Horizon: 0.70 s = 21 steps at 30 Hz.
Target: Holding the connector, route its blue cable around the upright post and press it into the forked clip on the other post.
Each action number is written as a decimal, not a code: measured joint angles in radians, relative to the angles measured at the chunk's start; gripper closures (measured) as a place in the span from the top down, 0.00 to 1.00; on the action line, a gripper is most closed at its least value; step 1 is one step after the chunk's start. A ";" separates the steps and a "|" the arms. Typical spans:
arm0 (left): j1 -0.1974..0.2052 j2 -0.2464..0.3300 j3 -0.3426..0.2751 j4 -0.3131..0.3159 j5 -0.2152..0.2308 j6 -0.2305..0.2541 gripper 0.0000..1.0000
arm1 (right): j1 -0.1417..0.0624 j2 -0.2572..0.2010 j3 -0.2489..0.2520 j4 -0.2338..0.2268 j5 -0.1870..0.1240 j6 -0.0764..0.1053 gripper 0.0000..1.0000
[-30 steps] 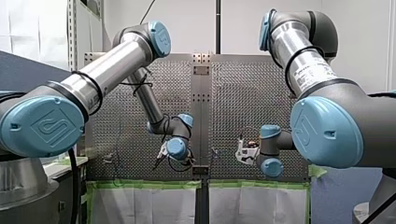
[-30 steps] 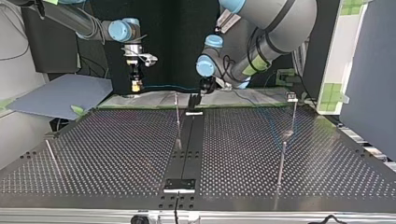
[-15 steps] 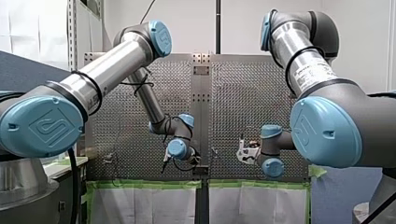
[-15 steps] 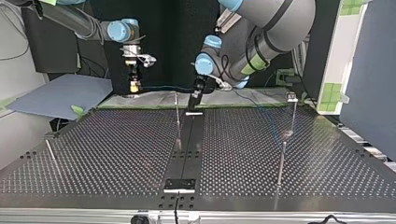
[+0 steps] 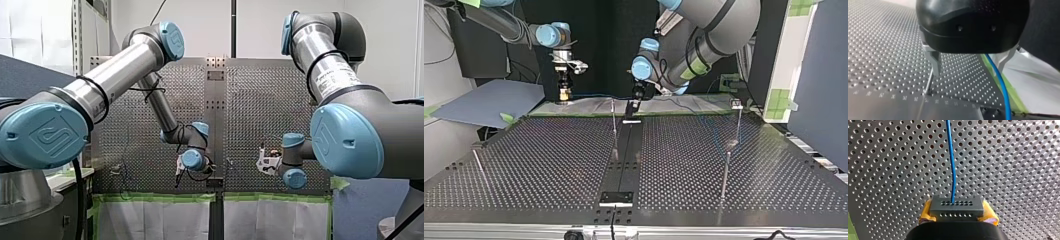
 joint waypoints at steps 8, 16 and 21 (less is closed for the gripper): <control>-0.017 0.000 0.000 0.021 -0.061 -0.038 0.99 | -0.001 0.000 -0.023 0.054 -0.020 -0.003 0.31; -0.037 0.000 0.000 0.039 -0.052 -0.051 0.99 | -0.001 0.000 -0.039 0.086 -0.048 -0.003 0.31; -0.041 0.000 0.000 0.044 -0.052 -0.053 0.99 | -0.003 -0.001 -0.043 0.089 -0.092 0.001 0.31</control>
